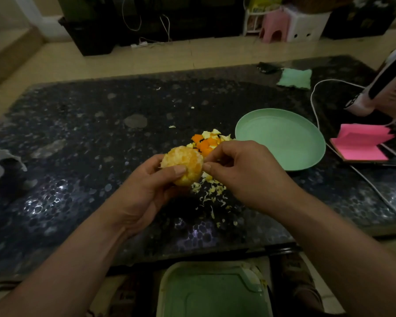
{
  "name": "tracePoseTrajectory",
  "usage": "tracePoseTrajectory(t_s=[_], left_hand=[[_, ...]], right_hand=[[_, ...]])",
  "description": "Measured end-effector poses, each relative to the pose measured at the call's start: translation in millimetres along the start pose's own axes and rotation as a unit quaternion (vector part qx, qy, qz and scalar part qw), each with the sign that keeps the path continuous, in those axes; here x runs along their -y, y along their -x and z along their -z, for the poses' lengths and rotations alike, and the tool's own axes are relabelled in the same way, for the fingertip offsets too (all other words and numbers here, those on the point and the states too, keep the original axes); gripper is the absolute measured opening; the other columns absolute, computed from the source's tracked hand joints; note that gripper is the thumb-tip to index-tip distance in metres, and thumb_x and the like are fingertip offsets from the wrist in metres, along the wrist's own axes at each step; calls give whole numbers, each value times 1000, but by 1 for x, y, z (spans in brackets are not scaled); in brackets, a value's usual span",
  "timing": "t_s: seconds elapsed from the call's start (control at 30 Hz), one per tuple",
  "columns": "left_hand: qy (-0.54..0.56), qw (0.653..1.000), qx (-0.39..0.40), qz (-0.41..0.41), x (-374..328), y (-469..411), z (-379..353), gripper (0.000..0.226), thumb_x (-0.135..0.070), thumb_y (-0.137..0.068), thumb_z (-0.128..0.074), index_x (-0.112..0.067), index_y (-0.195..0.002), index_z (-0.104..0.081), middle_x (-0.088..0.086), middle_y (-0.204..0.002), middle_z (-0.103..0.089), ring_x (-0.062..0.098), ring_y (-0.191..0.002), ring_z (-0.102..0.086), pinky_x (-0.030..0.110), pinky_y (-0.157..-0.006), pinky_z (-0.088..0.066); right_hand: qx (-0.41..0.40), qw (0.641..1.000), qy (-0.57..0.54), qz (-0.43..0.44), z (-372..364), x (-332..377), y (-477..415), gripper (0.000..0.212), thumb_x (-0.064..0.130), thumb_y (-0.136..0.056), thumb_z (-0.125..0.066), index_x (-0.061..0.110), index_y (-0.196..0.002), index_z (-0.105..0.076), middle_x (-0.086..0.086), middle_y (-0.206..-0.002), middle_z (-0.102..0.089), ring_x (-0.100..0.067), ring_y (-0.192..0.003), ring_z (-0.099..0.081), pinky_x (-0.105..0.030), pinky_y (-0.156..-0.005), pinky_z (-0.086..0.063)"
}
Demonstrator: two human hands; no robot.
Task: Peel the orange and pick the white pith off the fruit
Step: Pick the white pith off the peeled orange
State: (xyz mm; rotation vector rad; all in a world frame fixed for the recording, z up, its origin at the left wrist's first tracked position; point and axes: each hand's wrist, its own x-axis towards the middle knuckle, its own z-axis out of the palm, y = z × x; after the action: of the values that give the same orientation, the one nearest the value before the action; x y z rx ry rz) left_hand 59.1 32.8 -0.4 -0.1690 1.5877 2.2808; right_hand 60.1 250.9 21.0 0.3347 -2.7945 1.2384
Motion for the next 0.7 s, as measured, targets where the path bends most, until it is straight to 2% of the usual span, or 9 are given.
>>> tracePoseTrajectory(t_s=[0.2, 0.43, 0.57, 0.7], left_hand=[[-16, 999, -30, -15, 0, 2, -5, 58, -12, -79, -87, -2, -130, -62, 17, -118, -76, 27, -99, -75, 33, -78, -65], [-90, 994, -47, -37, 3, 1, -5, 56, -21, -69, -85, -8, -120, -64, 10, -109, -78, 27, -99, -75, 34, -81, -64], [-99, 993, -41, -58, 3, 2, -7, 52, -19, -70, -83, -8, -118, -65, 3, -101, -79, 20, -94, -75, 26, -76, -60], [-90, 994, -29, -61, 2, 4, -8, 49, -18, -72, -82, -7, -117, -65, 2, -98, -78, 18, -91, -75, 25, -74, -61]], right_hand=[[3, 1000, 30, 7, 2, 4, 3, 9, 37, -98, -74, 30, -99, -80, 18, -85, -71, 0, -81, -65, -25, -73, -55], [9, 994, 105, 34, -2, 6, 4, 10, 35, -100, -69, 29, -98, -77, 13, -84, -70, -5, -78, -62, -32, -71, -54], [-6, 991, 118, 57, -3, 10, 4, 12, 29, -99, -66, 25, -88, -72, 8, -76, -66, -11, -72, -60, -36, -66, -53], [-27, 992, 106, 65, -4, 10, 5, 13, 26, -93, -68, 24, -81, -67, 7, -71, -62, -12, -68, -57, -39, -63, -52]])
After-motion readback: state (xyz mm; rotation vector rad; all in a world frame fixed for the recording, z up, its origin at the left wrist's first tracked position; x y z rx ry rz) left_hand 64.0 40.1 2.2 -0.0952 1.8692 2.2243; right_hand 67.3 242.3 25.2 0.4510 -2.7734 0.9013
